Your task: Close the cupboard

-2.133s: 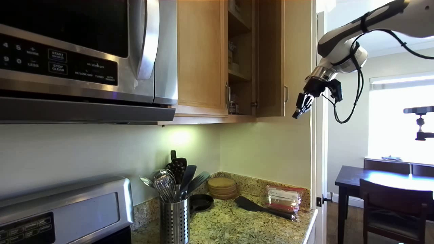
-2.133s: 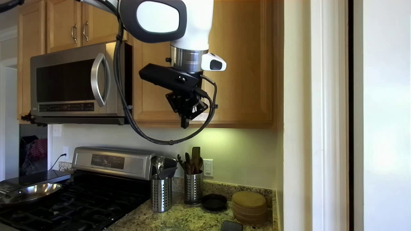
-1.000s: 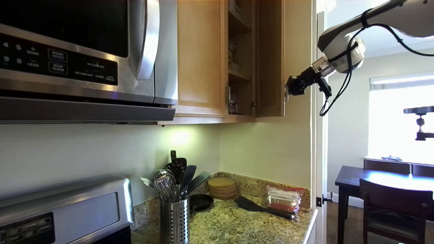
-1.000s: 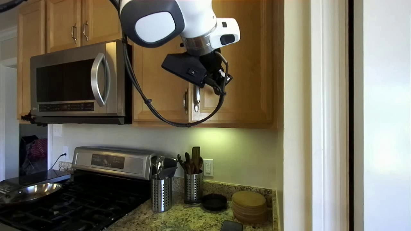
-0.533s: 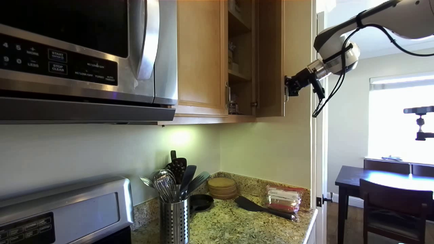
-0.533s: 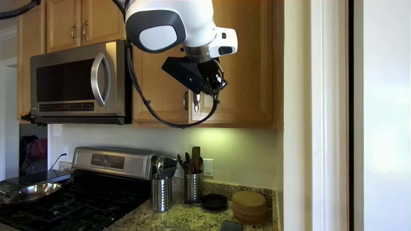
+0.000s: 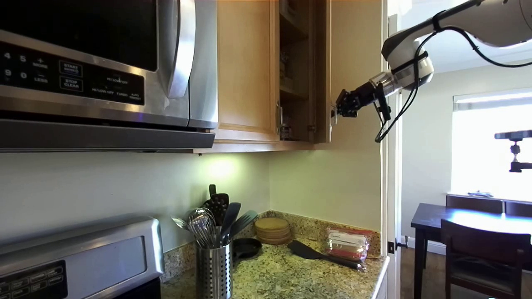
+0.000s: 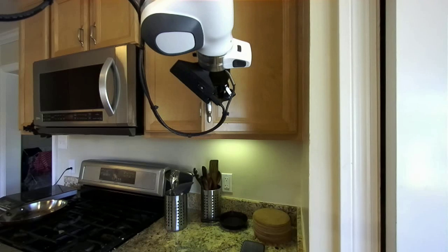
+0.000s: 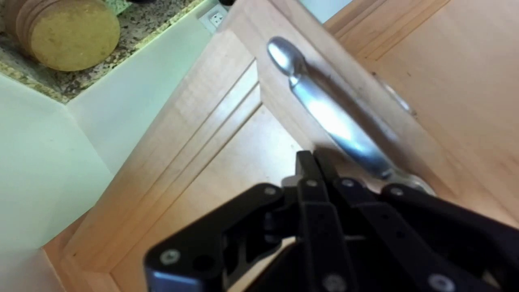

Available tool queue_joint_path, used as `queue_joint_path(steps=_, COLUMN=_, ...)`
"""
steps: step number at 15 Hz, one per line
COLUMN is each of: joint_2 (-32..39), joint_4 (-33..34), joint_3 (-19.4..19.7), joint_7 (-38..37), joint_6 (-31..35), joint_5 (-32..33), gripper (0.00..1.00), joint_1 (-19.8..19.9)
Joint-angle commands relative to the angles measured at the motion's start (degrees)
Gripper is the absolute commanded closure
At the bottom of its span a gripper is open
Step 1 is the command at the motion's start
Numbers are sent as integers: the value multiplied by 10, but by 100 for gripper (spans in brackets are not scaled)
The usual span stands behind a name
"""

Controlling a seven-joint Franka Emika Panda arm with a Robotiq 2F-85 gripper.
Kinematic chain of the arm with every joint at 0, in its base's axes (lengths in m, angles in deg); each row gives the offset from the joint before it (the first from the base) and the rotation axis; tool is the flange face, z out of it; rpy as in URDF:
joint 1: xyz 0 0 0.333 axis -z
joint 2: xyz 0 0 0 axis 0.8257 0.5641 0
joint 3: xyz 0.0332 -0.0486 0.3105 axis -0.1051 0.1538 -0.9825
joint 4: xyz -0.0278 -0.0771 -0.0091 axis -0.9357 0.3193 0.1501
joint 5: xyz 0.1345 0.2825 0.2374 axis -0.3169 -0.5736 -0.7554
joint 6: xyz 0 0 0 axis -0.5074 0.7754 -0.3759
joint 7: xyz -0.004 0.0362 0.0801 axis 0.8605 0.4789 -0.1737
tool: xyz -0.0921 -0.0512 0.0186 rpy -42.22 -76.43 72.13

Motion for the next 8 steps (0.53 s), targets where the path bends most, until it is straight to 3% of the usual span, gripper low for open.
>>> queue_joint_path(steps=1, joint_2=2, joint_4=13, joint_3=-21, joint_7=22, joint_6=-34, joint_5=-34, gripper=96, joint_1=-11)
queue_joint_path(steps=8, joint_2=31, joint_4=23, joint_3=-59, joint_7=57, joint_6=-11, joint_5=-28, gripper=97, joint_1=-6)
